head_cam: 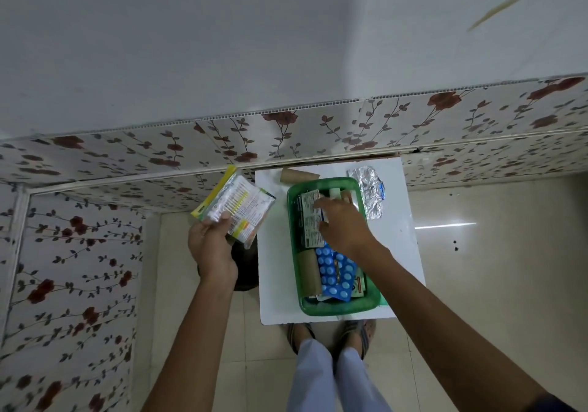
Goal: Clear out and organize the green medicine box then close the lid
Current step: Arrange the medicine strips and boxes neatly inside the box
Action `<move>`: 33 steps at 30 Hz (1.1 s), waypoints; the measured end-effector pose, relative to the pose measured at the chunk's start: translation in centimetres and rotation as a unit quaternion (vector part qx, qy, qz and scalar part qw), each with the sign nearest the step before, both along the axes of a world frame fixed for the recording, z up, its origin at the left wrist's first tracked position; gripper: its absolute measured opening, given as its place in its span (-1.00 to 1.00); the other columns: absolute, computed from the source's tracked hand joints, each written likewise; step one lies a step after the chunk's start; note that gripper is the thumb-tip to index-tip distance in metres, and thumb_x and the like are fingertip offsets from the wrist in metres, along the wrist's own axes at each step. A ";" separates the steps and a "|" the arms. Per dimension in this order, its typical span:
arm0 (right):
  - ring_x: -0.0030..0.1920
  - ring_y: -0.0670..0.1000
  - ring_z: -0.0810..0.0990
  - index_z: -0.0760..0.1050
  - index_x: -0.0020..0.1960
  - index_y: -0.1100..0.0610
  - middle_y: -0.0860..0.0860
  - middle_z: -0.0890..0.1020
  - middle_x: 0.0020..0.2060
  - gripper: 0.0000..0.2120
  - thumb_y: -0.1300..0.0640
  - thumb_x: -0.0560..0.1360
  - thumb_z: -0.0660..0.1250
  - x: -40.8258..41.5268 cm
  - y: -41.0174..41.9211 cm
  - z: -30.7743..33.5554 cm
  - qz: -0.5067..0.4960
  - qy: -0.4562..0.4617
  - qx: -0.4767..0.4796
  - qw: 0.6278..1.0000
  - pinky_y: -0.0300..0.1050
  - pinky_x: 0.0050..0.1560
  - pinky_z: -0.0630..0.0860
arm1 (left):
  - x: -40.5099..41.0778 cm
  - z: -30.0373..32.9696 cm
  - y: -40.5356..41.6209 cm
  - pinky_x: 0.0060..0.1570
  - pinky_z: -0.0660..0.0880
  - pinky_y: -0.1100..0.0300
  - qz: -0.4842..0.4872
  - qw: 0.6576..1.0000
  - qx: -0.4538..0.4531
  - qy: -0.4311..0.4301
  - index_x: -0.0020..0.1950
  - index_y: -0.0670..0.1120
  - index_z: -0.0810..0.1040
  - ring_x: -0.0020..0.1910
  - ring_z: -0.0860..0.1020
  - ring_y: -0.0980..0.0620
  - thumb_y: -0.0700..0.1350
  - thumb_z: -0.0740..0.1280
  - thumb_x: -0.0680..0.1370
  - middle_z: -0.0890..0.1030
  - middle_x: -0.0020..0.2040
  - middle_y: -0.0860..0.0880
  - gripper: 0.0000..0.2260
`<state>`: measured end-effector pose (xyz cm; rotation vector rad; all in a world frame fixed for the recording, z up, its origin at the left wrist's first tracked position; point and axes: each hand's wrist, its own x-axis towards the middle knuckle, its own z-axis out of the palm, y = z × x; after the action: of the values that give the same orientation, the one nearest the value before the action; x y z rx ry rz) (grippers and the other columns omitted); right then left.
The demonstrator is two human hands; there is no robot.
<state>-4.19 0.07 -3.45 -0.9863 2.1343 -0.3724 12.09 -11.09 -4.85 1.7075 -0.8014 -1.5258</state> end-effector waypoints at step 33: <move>0.08 0.24 0.47 0.37 0.28 0.17 0.22 0.51 0.13 -0.54 0.20 0.39 0.34 -2.6 15.5 -5.1 -0.089 0.137 0.071 0.984 0.10 -0.04 0.53 | -4.7 -3.3 13.2 0.12 0.45 0.02 -0.696 0.524 -0.292 -0.394 0.27 -0.07 0.42 0.22 0.41 -0.15 -0.20 0.43 0.36 0.48 0.23 -0.08 -0.51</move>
<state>-6.80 15.56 -8.52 -0.8047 2.4706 -0.1743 7.42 2.12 -8.13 0.9092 -3.2573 -0.7075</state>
